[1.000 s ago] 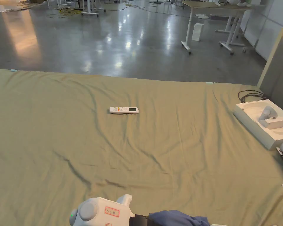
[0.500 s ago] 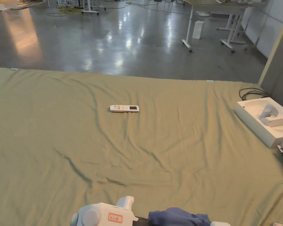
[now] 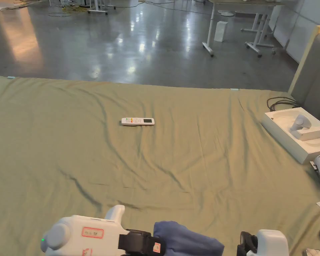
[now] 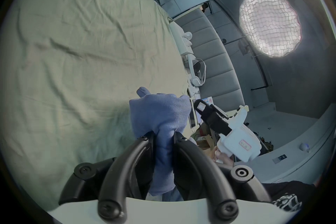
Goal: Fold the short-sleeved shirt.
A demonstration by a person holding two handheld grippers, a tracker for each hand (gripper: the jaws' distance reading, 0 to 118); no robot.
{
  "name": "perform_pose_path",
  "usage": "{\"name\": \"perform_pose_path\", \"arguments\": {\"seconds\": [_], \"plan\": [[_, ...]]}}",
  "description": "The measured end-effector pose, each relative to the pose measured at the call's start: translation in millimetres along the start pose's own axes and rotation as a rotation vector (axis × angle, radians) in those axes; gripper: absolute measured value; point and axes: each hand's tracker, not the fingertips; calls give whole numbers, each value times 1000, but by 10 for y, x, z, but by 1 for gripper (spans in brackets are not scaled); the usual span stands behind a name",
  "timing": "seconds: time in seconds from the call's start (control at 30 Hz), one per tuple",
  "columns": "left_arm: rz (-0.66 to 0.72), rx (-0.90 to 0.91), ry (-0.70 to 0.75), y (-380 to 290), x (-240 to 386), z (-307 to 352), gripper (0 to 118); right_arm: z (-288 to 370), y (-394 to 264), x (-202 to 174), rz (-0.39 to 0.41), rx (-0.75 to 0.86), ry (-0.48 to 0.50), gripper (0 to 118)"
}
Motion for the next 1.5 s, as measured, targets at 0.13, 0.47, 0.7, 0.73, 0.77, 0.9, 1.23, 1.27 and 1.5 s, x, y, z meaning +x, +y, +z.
{"name": "perform_pose_path", "arguments": {"seconds": [0.13, 0.47, 0.7, 0.73, 0.77, 0.9, 1.23, 1.27, 1.5], "plan": [[3, 5, 18, 70, -72, 530, 19, 70, 212, -41, 11, 57, 10, 0], [57, 111, 222, 174, -727, 2376, 19, 84, 580, -394, 34, 132, 57, 0], [142, 191, 468, 286, -1302, 3618, 19, 19, 695, -673, 55, 141, 81, 0], [129, 181, 513, 305, -1366, 3760, 19, 11, 707, -704, 56, 141, 84, 0], [144, 190, 544, 314, -1430, 3878, 19, -2, 718, -732, 57, 140, 86, 0], [183, 165, 717, 430, -1870, 4226, 19, -47, 754, -840, 75, 133, 87, 0], [289, 160, 805, 432, -2125, 4078, 19, -90, 747, -952, 97, 115, 92, 0], [301, 168, 817, 436, -2124, 4078, 21, -90, 743, -948, 97, 115, 92, 0], [218, 287, 997, 436, -1734, 4212, 55, -72, 726, -864, 92, 123, 98, 0]]}}
